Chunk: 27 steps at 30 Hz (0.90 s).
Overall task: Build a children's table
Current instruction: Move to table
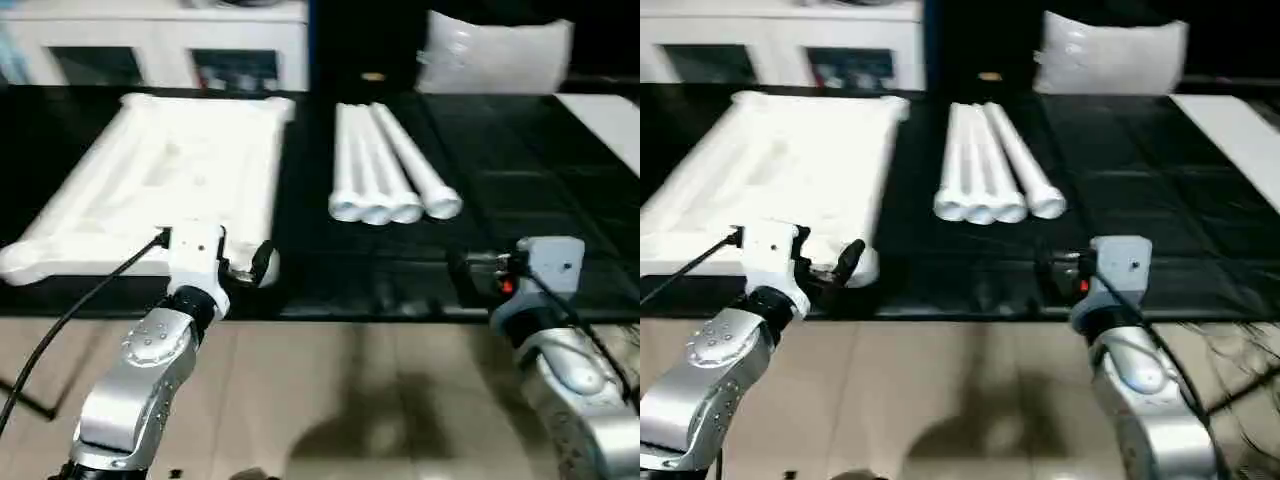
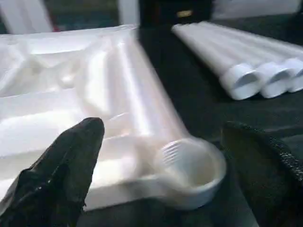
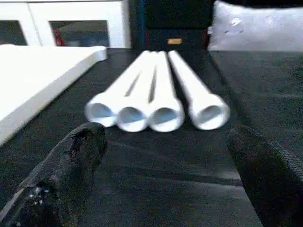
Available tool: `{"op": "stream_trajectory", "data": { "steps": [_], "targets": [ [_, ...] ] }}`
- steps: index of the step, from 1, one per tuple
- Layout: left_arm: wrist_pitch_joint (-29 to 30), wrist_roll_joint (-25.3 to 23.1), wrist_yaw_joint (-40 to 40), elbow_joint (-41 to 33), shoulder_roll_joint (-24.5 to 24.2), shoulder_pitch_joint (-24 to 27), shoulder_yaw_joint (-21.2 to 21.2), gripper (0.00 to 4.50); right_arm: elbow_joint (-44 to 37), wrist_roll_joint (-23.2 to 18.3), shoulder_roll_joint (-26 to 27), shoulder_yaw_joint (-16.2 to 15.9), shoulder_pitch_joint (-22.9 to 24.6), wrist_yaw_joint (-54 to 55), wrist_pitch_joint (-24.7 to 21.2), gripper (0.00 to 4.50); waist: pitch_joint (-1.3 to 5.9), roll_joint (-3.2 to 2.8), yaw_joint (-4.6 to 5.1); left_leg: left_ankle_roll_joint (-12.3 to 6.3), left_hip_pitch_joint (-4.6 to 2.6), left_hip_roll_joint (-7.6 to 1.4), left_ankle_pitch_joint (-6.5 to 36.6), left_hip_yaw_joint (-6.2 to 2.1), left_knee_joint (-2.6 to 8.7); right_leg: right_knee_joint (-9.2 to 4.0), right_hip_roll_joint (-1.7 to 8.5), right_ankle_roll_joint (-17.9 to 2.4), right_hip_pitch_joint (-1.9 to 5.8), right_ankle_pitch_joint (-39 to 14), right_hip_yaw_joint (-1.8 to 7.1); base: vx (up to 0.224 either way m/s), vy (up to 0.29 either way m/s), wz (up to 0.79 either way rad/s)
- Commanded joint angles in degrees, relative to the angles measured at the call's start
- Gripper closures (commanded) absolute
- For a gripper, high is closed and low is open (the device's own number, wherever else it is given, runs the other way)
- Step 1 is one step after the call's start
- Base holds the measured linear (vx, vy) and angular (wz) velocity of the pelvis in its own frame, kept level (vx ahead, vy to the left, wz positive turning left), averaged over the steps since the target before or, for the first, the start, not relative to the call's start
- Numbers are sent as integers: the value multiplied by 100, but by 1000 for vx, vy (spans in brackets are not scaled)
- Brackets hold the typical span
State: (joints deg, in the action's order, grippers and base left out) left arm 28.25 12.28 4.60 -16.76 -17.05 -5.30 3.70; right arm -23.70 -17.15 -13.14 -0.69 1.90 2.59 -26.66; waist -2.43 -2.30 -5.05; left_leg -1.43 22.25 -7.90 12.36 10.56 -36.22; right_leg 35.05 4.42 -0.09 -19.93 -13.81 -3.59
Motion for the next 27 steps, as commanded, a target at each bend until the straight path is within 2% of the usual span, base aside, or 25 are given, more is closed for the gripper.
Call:
{"op": "stream_trajectory", "data": {
  "steps": [1,2,3,4,5,7,8,9,10,11,12,13,15,16,17,18,19,20,21,22,23,24,25,26,27],
  "targets": [
    [-27,-101,-38,49,-18,-2,3,12,92,32,26,-22,-46,95,-100,0,286,-60,69,-1124,-206,-450,240,-166,490,-402,508,-1312,10,-406,312,-26,113,6],
    [-31,-93,-16,84,-20,12,-44,12,159,-39,128,-47,-90,120,-127,0,276,-36,48,-1119,-176,-434,427,-158,486,-455,607,-1256,43,-523,350,-30,126,6],
    [-13,-125,-11,131,-11,7,-92,12,222,39,133,-129,-151,92,-113,0,259,-182,35,-1002,-160,-429,732,-197,478,-542,752,-1204,55,-766,408,-30,126,6],
    [-11,-134,-9,146,-11,4,-105,12,240,64,134,-152,-168,86,-108,0,243,-105,47,-937,-124,-430,872,-216,469,-593,813,-1160,92,-889,443,-41,144,-1],
    [31,-137,-21,142,1,-26,-125,12,266,40,159,-139,-213,71,-118,0,258,-79,-1,-844,-54,-452,984,-294,378,-681,1035,-1081,190,-1145,564,-45,162,-1],
    [103,-146,-23,110,7,-92,-152,12,261,51,200,-108,-307,70,-146,0,240,-136,-14,-784,-64,-495,1126,-394,308,-818,1223,-1007,187,-1621,660,-44,167,-1],
    [133,-151,-27,90,8,-118,-153,12,251,72,196,-99,-348,70,-150,0,243,-206,8,-715,-120,-507,1306,-422,393,-805,1101,-855,154,-1877,573,-48,181,1],
    [149,-158,-17,74,-13,-165,-153,12,238,66,201,-93,-416,53,-198,0,238,-283,146,-567,-308,-381,1727,-328,691,-572,539,-517,-15,-1898,246,-48,181,1],
    [149,-158,-17,74,-13,-165,-153,12,238,66,201,-93,-416,53,-198,0,213,-378,283,-406,-382,-281,1924,-256,953,-199,78,-276,-172,-1787,-39,-49,185,6],
    [139,-126,-46,93,44,-203,-185,12,303,21,248,-84,-503,3,-244,0,272,-293,399,-322,-448,-278,1732,-188,1154,582,-239,199,-345,-985,-324,-51,168,9],
    [127,-107,-74,116,93,-222,-209,12,367,25,273,-96,-570,-16,-304,0,260,-248,369,-137,-303,-394,1445,-206,1207,780,-143,401,-307,-535,-392,-51,168,9],
    [102,-168,-112,124,152,-194,-162,12,432,44,259,-152,-645,-70,-364,0,245,-169,375,42,-287,-445,1424,-225,1262,766,-88,369,-296,-447,-399,-68,127,3],
    [98,-262,-157,116,221,-160,-66,12,494,60,208,-245,-757,-167,-441,0,304,-49,362,1384,-320,-350,2072,-182,1366,359,203,-117,-190,-293,-262,-73,92,-7],
    [94,-255,-167,121,257,-161,-65,12,488,44,211,-249,-765,-200,-411,0,400,303,211,1610,-93,-62,1675,-438,75,-306,1557,-355,-56,-1104,515,-58,62,-1],
    [98,-225,-181,132,323,-176,-83,12,471,12,228,-245,-781,-257,-351,0,261,15,234,903,58,-72,602,-1032,-881,-733,1897,-807,-78,-1574,785,-40,71,-26],
    [94,-247,-176,158,321,-192,-61,12,470,-16,243,-219,-774,-272,-330,0,114,-28,312,1138,190,-136,183,-1199,-814,-581,1323,-1023,106,-2157,4,-40,71,-26],
    [92,-274,-169,185,314,-210,-37,12,470,-39,259,-190,-770,-279,-320,0,115,-62,331,1251,28,-177,384,-1206,-603,-566,928,-956,32,-2298,-229,-49,150,-44],
    [125,-386,-129,260,244,-285,54,12,460,-187,326,-53,-759,-360,-301,0,149,-404,582,1523,-28,-658,2249,-1694,395,192,312,-496,152,-1452,-227,-67,209,-21],
    [133,-401,-123,269,233,-296,66,12,456,-221,336,-31,-757,-385,-292,0,83,-436,611,1574,35,-637,3157,-1848,769,555,132,-239,45,-749,-97,-67,209,-21],
    [116,-403,-106,273,230,-317,71,12,424,-219,304,-23,-742,-395,-356,0,123,-520,509,1990,-132,-405,3747,-1693,843,590,17,19,-115,-76,-79,-60,155,8],
    [118,-397,-91,268,245,-336,56,12,412,-179,287,-10,-737,-387,-401,0,154,-429,604,2071,-239,-328,3559,-1664,766,518,31,-9,-182,174,-56,-51,72,6],
    [128,-396,-86,262,259,-357,36,12,398,-275,332,37,-721,-457,-383,0,163,-358,613,1929,-123,-65,2683,-1553,684,90,322,-112,81,279,127,-51,72,6],
    [134,-403,-69,255,264,-376,27,12,371,-326,337,60,-694,-511,-396,0,191,-313,590,1825,-94,-31,2363,-1446,622,-34,448,-144,175,335,197,-59,18,-12],
    [143,-408,-49,247,259,-387,21,12,356,-367,346,74,-676,-563,-370,0,166,-272,529,1514,44,-85,2125,-1338,553,-284,742,-341,324,-5,292,-74,-27,-3],
    [146,-419,-43,233,246,-387,13,12,364,-387,343,65,-669,-602,-360,0,186,-213,527,1340,40,-119,2058,-1283,526,-350,790,-434,319,-257,306,-74,-27,-3]
  ]
}}
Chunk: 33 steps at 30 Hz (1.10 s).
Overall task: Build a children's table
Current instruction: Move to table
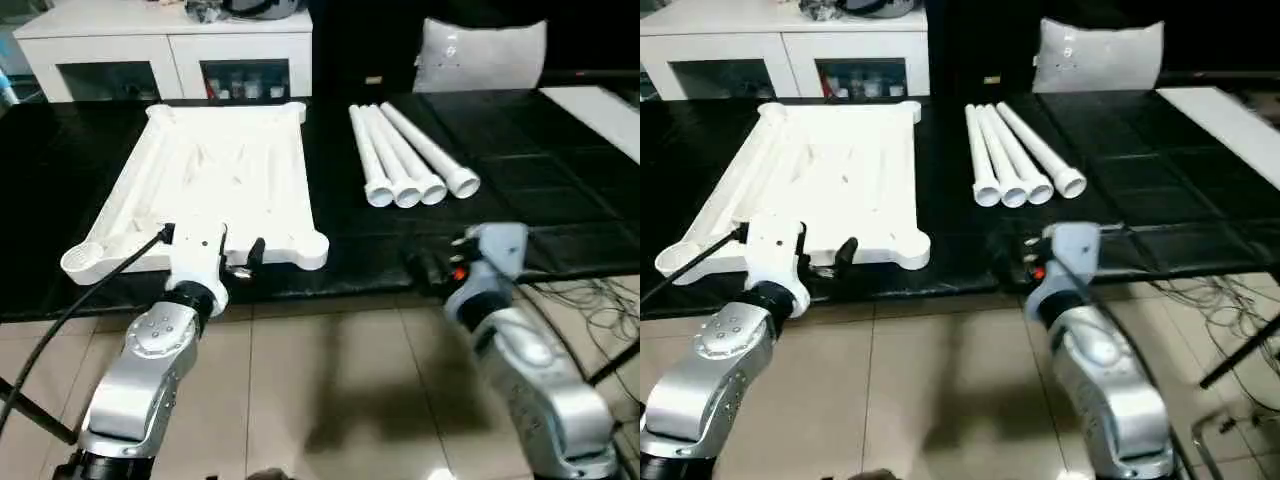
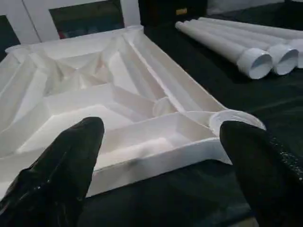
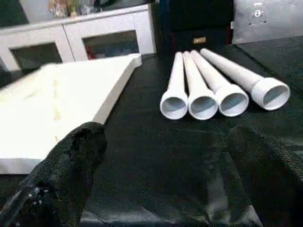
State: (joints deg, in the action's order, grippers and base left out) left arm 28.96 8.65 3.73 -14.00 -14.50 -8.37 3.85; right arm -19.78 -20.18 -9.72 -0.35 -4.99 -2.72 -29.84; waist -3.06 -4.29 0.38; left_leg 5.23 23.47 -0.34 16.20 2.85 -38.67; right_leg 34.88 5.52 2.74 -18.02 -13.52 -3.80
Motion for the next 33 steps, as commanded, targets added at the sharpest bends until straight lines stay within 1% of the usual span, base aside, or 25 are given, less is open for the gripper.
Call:
{"op": "stream_trajectory", "data": {
  "steps": [1,3,4,5,8,12,13,14,15,16,18,19,20,21,22,23,24,25,27,28,29,30,31,32,33],
  "targets": [
    [80,-60,47,-59,-7,-73,-18,12,-2,-30,-27,0,16,-73,-40,0,235,120,-70,30,-95,-935,1255,-353,732,-483,781,-1064,88,-1086,401,-72,-47,6],
    [84,-30,49,-92,6,-49,-62,12,35,108,-87,-85,4,-58,-19,0,189,119,-106,-307,-120,-1029,1385,-261,727,-580,831,-1254,0,-2238,422,-65,-62,6],
    [113,-14,18,-141,21,-21,-107,12,59,248,-123,-153,-11,-76,61,0,201,104,-108,-313,-107,-1064,1472,-240,746,-564,803,-1241,-16,-2396,411,-64,-70,0],
    [151,105,46,-264,30,40,-201,12,24,304,-66,-184,-29,-49,98,0,209,89,-110,-236,-105,-1126,1737,-220,819,-508,702,-1214,-79,-2373,389,-49,-62,-3],
    [195,168,43,-353,22,100,-302,12,-42,505,-99,-327,-78,42,81,0,177,106,-90,-62,-62,-1110,2201,-223,903,-492,633,-1100,-112,-2388,371,-16,-21,-1],
    [198,155,104,-370,-12,141,-359,12,-59,445,-105,-438,-144,-69,-138,0,225,111,-136,-238,-31,-1124,1594,-193,871,-462,649,-1153,-92,-1844,384,0,0,0],
    [204,158,122,-375,-21,136,-356,12,-61,517,-153,-485,-149,-97,-88,0,244,-7,-232,-595,206,-806,1094,-384,1026,-395,587,-1177,161,-1385,45,0,0,0],
    [219,168,172,-384,-36,116,-353,12,-70,688,-197,-589,-107,-90,38,0,241,-158,-180,-647,184,-662,1154,-577,1186,-248,381,-1101,166,-1154,-136,2,20,35],
    [227,179,189,-395,-33,118,-356,12,-73,700,-176,-604,-74,-92,94,0,280,-175,-84,-493,-99,-612,1664,-839,1301,-88,107,-904,-35,-919,-160,2,20,35],
    [228,166,208,-386,-48,105,-340,12,-63,758,-187,-625,-64,-85,156,0,285,-141,-25,-476,-156,-590,1758,-1023,1290,-32,68,-831,-82,-747,-101,39,6,44],
    [254,120,267,-397,-103,84,-287,12,-51,996,-228,-694,-23,-72,353,0,282,-79,-85,-252,-72,-367,1814,-1035,1239,-244,290,-852,-11,-469,44,45,-38,54],
    [263,141,318,-414,-97,55,-238,12,-123,667,18,-442,52,-55,393,0,273,33,-119,-178,219,-253,1514,-883,1056,-456,673,-889,252,-427,109,0,-56,51],
    [264,151,330,-416,-93,46,-225,12,-142,562,91,-367,71,-50,398,0,265,60,-206,-214,341,-398,1213,-745,719,-719,1191,-873,395,-849,102,-9,-63,33],
    [254,144,363,-417,-106,30,-180,12,-138,659,8,-400,86,-41,339,0,258,79,-244,-220,346,-486,1007,-704,547,-812,1328,-858,409,-1007,52,-9,-63,33],
    [247,135,383,-417,-117,21,-151,12,-128,772,-82,-453,90,-36,291,0,242,-1,-340,-216,214,-739,522,-666,478,-818,1329,-953,414,-914,-56,35,-33,38],
    [246,122,415,-417,-116,8,-114,12,-116,729,-69,-407,106,-56,299,0,209,-161,-307,-199,40,-866,783,-880,984,-454,642,-965,327,-885,-236,51,10,37],
    [237,128,450,-383,-93,-14,-85,12,-120,757,-76,-376,124,-23,284,0,214,-244,-191,-173,-163,-869,1141,-1181,1255,-63,161,-817,184,-922,-259,51,10,37],
    [237,128,450,-383,-93,-14,-85,12,-120,757,-76,-376,124,-23,284,0,309,-251,-154,189,-575,-1051,1376,-1221,1101,102,-31,-392,-57,-476,77,53,22,25],
    [224,131,480,-329,-59,-27,-49,12,-130,959,-152,-420,127,67,308,0,235,-185,-210,980,-385,-754,1569,-993,1196,16,3,-329,-115,245,265,35,-4,20],
    [231,130,490,-307,-45,-15,-39,12,-141,1115,-202,-485,112,119,207,0,248,-126,-207,1023,-360,-706,1588,-938,1132,-107,108,-349,-89,341,329,0,0,0],
    [255,147,498,-292,-30,-2,-45,12,-177,1029,-155,-462,81,146,-117,0,258,-39,-243,844,-155,-659,1427,-734,991,-350,493,-458,134,653,499,-23,-79,4],
    [265,156,501,-288,-23,1,-50,12,-193,954,-117,-434,71,148,-257,0,286,-8,-275,629,-68,-663,1075,-634,923,-396,633,-463,262,889,539,-23,-79,4],
    [255,148,505,-291,-17,19,-47,12,-217,901,-104,-422,82,52,-180,0,288,15,-314,230,-65,-768,637,-503,790,-440,799,-426,264,1035,558,-39,-93,3],
    [249,166,534,-299,-8,33,-46,12,-233,848,-113,-435,106,-98,-27,0,275,51,-320,86,-62,-803,552,-438,778,-459,796,-414,246,884,532,-41,-70,4],
    [247,180,554,-305,-2,42,-45,12,-243,815,-121,-446,122,-194,70,0,239,29,-339,-35,-64,-910,690,-379,830,-462,737,-553,190,155,482,-41,-70,4]
  ]
}}
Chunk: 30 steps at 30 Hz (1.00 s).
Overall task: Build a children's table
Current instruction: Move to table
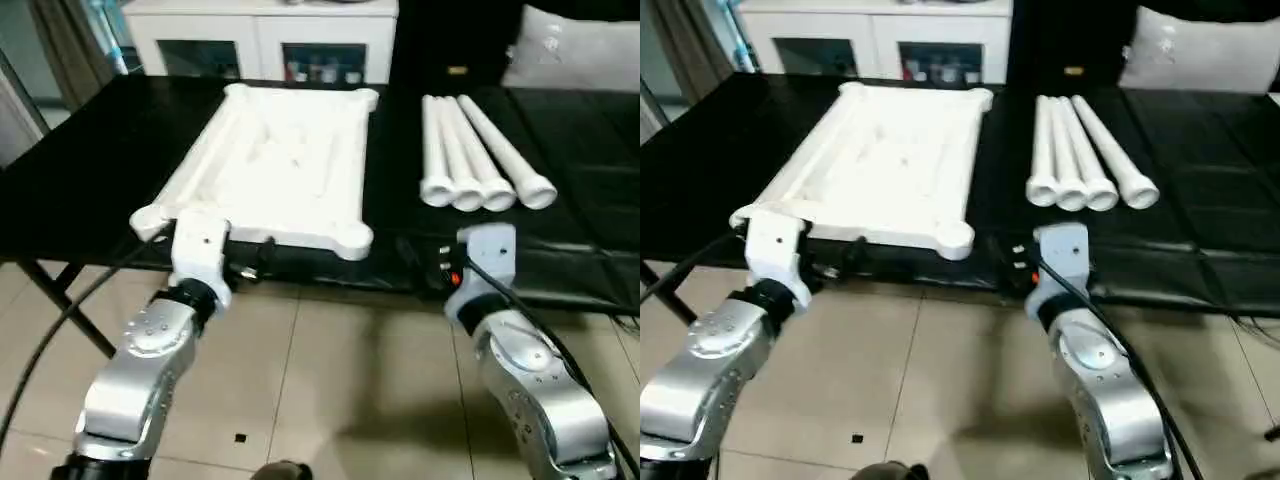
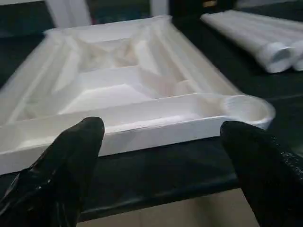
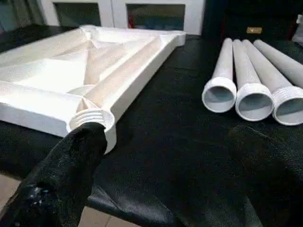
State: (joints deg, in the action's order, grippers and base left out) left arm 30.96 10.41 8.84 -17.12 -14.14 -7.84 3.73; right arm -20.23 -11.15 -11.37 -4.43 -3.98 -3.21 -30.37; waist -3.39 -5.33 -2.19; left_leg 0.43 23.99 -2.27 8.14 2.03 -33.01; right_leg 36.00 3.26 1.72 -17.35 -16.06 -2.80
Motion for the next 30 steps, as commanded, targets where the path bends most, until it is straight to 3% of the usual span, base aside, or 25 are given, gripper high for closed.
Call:
{"op": "stream_trajectory", "data": {
  "steps": [1,3,5,6,8,10,11,12,14,15,16,17,18,19,20,21,22,23,24,25,26,27,28,29,30],
  "targets": [
    [45,4,45,7,-38,-10,-33,12,-198,-83,39,-43,22,-148,134,0,266,114,-59,420,-142,-823,1899,-269,363,-533,828,-666,65,-351,349,0,0,0],
    [25,21,69,18,-56,3,-49,12,-157,1,0,-119,41,-116,147,0,256,94,3,525,-253,-866,3475,-227,452,-533,695,-865,-20,-1871,347,0,0,0],
    [16,35,59,28,-57,10,-98,12,-162,-15,22,-158,51,-142,154,0,242,112,15,521,-246,-835,3883,-172,421,-622,720,-827,12,-2633,364,0,0,0],
    [19,57,55,33,-28,15,-144,12,-177,-14,32,-180,54,-153,141,0,232,121,16,440,-172,-805,3861,-117,392,-711,721,-700,89,-3276,357,0,0,0],
    [43,97,40,39,28,7,-225,12,-204,44,15,-206,19,-154,76,0,197,103,46,460,-265,-820,4184,-77,368,-808,620,-500,61,-3752,276,0,0,0],
    [38,86,29,33,35,24,-239,12,-187,14,37,-162,-16,-165,23,0,228,114,114,589,-326,-844,4703,-182,510,-711,461,-425,83,-3138,184,10,26,-5],
    [23,63,23,-8,40,94,-253,12,-132,-47,87,-97,-32,-210,16,0,290,56,161,532,-517,-883,4855,-297,622,-568,360,-456,0,-2096,141,0,0,0],
    [22,62,23,-11,41,99,-254,12,-129,-52,91,-93,-32,-214,16,0,290,56,161,532,-517,-883,4855,-297,622,-568,360,-456,0,-2096,141,0,0,0],
    [28,62,18,-32,48,119,-271,12,-81,-41,96,-77,-54,-206,-3,0,317,42,280,254,-654,-900,4628,-419,701,-432,290,-361,-30,-906,68,60,22,-4],
    [24,59,5,-31,48,120,-289,12,-28,-32,98,-79,-87,-201,10,0,324,90,304,139,-667,-900,4525,-410,694,-439,311,-320,-37,-735,74,63,12,-4],
    [22,45,-10,-29,47,118,-296,12,-5,-32,100,-81,-101,-201,21,0,328,125,305,-45,-578,-857,4163,-334,651,-523,430,-290,65,-501,120,60,-17,-3],
    [19,25,-30,-25,46,114,-305,12,24,-32,101,-84,-119,-203,40,0,336,205,218,-121,-311,-756,3469,-69,508,-725,669,-333,317,-438,249,59,-43,-2],
    [18,20,-35,-18,45,109,-313,12,42,-37,107,-84,-129,-204,59,0,339,316,78,-349,-16,-655,2187,185,219,-900,913,-335,584,-601,398,59,-43,-2],
    [20,22,-33,-13,43,102,-322,12,51,-39,108,-91,-141,-201,69,0,364,342,19,-450,62,-675,1631,228,31,-962,1035,-364,658,-900,446,74,-37,-2],
    [23,21,-36,-10,42,92,-333,12,55,-34,117,-92,-157,-201,66,0,385,292,-58,-586,61,-784,1047,240,-6,-980,996,-430,614,-1267,413,84,-2,1],
    [33,28,-37,-17,39,83,-352,12,62,-19,125,-109,-180,-215,75,0,398,277,-68,-614,25,-829,930,249,89,-916,814,-455,569,-1213,315,84,-2,1],
    [43,31,-38,-19,38,69,-370,12,75,6,141,-118,-208,-242,79,0,477,133,-8,-716,-297,-970,776,108,318,-629,335,-431,394,-668,40,91,19,5],
    [42,19,-36,-19,30,64,-371,12,92,16,155,-126,-219,-270,92,0,535,47,247,-1357,-1011,-1224,868,-370,370,-45,33,-339,-226,-515,-114,98,24,-2],
    [34,14,-32,-18,29,66,-373,12,101,25,162,-134,-218,-283,101,0,557,28,296,-1791,-1182,-1310,725,-532,316,140,39,-202,-424,-661,-91,98,24,-2],
    [29,7,-25,-7,35,57,-377,12,121,35,167,-139,-223,-293,109,0,520,57,221,-2206,-1097,-1375,484,-517,258,372,108,135,-564,-610,-11,68,7,3],
    [27,3,-23,0,38,54,-376,12,129,38,166,-137,-223,-292,108,0,400,99,145,-2112,-804,-1338,695,-278,395,489,116,293,-546,-320,15,0,0,0],
    [27,-2,-22,7,38,51,-373,12,136,39,165,-134,-225,-292,106,0,394,128,134,-1996,-743,-1277,999,-187,443,452,133,289,-528,-141,30,0,0,0],
    [26,-12,-19,20,40,40,-367,12,150,37,163,-127,-233,-294,107,0,323,195,79,-1507,-602,-1050,1945,33,494,139,202,137,-451,142,79,7,-58,5],
    [24,-11,-14,27,54,33,-368,12,153,40,158,-115,-232,-293,108,0,315,486,24,-830,-417,-727,2873,247,365,-473,512,154,-155,-406,417,10,-134,8],
    [29,-15,-7,26,72,21,-360,12,141,36,155,-85,-229,-287,103,0,294,607,-117,-683,-348,-516,2510,424,-1,-762,832,158,-53,-1559,667,4,-113,3]
  ]
}}
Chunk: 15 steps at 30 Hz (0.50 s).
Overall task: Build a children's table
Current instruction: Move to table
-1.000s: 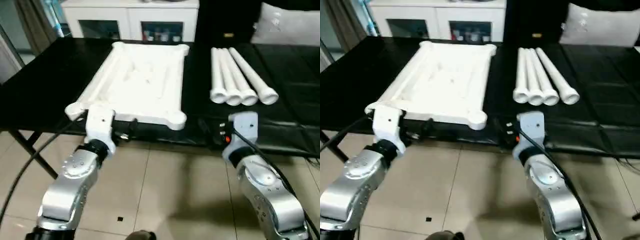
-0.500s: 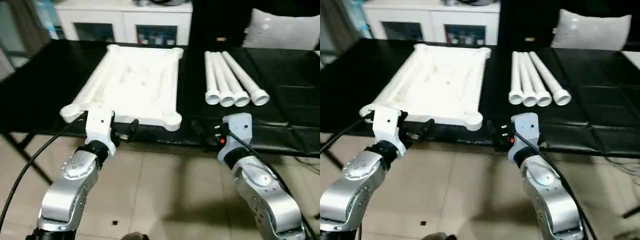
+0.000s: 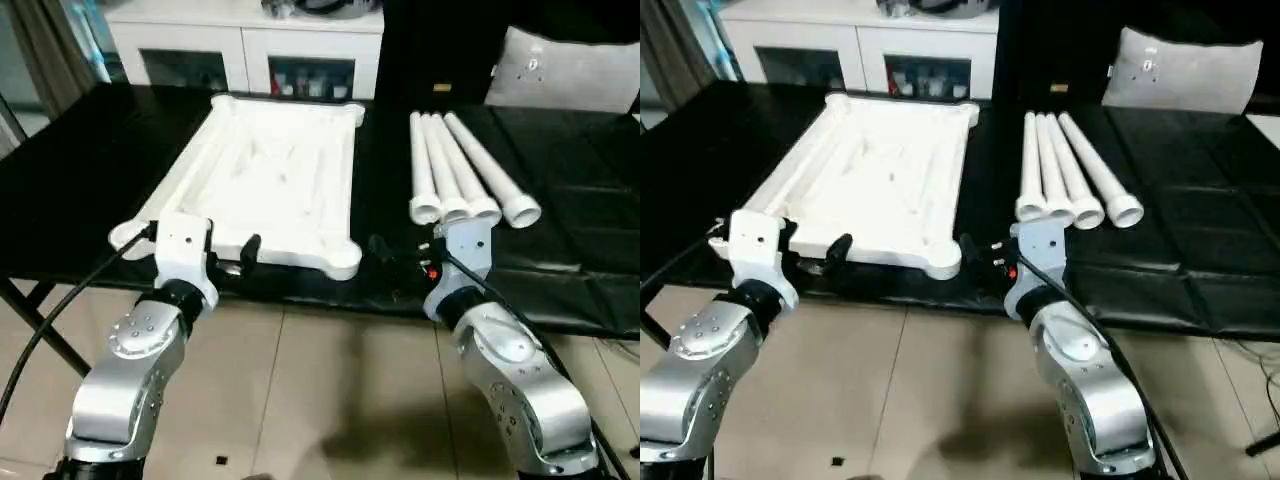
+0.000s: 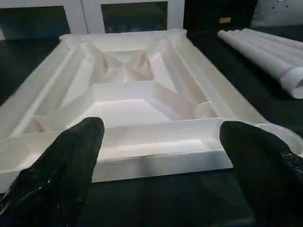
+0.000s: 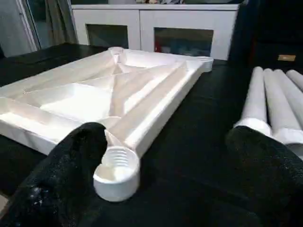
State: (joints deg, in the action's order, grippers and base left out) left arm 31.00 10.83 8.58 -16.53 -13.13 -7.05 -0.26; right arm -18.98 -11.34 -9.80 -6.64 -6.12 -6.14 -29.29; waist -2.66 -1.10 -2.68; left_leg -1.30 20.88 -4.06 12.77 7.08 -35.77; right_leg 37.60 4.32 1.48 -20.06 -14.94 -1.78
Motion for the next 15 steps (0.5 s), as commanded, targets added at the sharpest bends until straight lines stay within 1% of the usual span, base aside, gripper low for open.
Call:
{"op": "stream_trajectory", "data": {
  "steps": [1,2,3,4,5,6,7,8,9,10,11,12,13,14,15],
  "targets": [
    [26,-57,20,-37,-25,-60,42,12,6,53,-2,145,-10,9,-8,0,212,140,-230,-362,133,-419,946,-187,-274,-1155,1199,-165,380,-3475,859,11,-109,1],
    [27,-50,21,-26,-15,-79,45,12,24,66,3,159,-24,-3,-10,0,202,106,-244,-213,301,-469,528,-272,-301,-1097,1098,-461,486,-4052,781,0,0,0],
    [28,-49,25,-25,-14,-81,51,12,37,89,2,152,-23,-6,-6,0,212,59,-253,-146,287,-502,513,-280,-182,-1056,969,-626,474,-3996,666,0,0,0],
    [28,-48,30,-21,-16,-84,53,12,54,114,2,139,-24,-6,4,0,238,-35,-257,-65,156,-535,617,-190,171,-966,589,-915,428,-3455,407,0,0,0],
    [28,-47,31,-16,-15,-87,52,12,62,119,2,137,-28,-5,6,0,228,-121,-139,-46,-59,-714,1165,-223,507,-764,174,-963,237,-2571,120,41,53,7],
    [27,-45,30,1,-11,-102,47,12,77,119,5,139,-43,-5,9,0,251,-180,-72,16,-214,-797,1570,-292,565,-656,80,-1011,158,-2236,47,41,53,7],
    [27,-39,32,15,-8,-116,39,12,82,115,7,141,-56,-1,5,0,329,-306,71,-43,-448,-885,1988,-484,672,-470,14,-1151,91,-1310,-47,40,65,3],
    [21,-31,34,28,-5,-130,30,12,81,115,8,139,-71,3,1,0,312,-327,163,-152,-579,-949,2402,-581,729,-384,23,-1164,-1,-745,-106,45,51,4],
    [20,-40,37,41,11,-150,24,12,90,108,0,142,-93,3,-2,0,304,-318,184,-231,-597,-951,2478,-597,739,-369,48,-1142,-8,-555,-116,45,51,4],
    [19,-46,37,49,25,-166,24,12,103,97,-8,144,-115,-10,-8,0,278,-242,223,-402,-528,-875,2425,-528,723,-447,138,-1144,50,-325,-88,52,39,3],
    [20,-44,33,40,29,-161,28,12,113,106,-9,140,-127,-19,-8,0,253,-152,171,-393,-240,-662,2169,-276,629,-676,328,-1284,348,-412,62,0,0,0],
    [19,-41,29,34,31,-155,32,12,124,115,-7,137,-138,-23,-9,0,267,-79,42,-408,1,-522,1417,-92,476,-858,488,-1327,644,-1112,228,0,0,0],
    [17,-39,27,29,31,-150,34,12,131,123,-4,134,-144,-26,-9,0,284,-53,-4,-388,36,-525,1087,-64,396,-935,551,-1314,707,-1584,279,0,0,0],
    [18,-38,26,25,35,-147,37,12,142,142,8,143,-152,-38,-10,0,302,-74,-35,-355,89,-553,673,-64,379,-973,531,-1269,748,-2080,284,0,0,0],
    [18,-24,34,9,48,-126,39,12,119,173,12,128,-145,-60,-15,0,320,-100,-42,-333,59,-566,565,-61,422,-950,448,-1238,722,-2044,238,0,0,0]
  ]
}}
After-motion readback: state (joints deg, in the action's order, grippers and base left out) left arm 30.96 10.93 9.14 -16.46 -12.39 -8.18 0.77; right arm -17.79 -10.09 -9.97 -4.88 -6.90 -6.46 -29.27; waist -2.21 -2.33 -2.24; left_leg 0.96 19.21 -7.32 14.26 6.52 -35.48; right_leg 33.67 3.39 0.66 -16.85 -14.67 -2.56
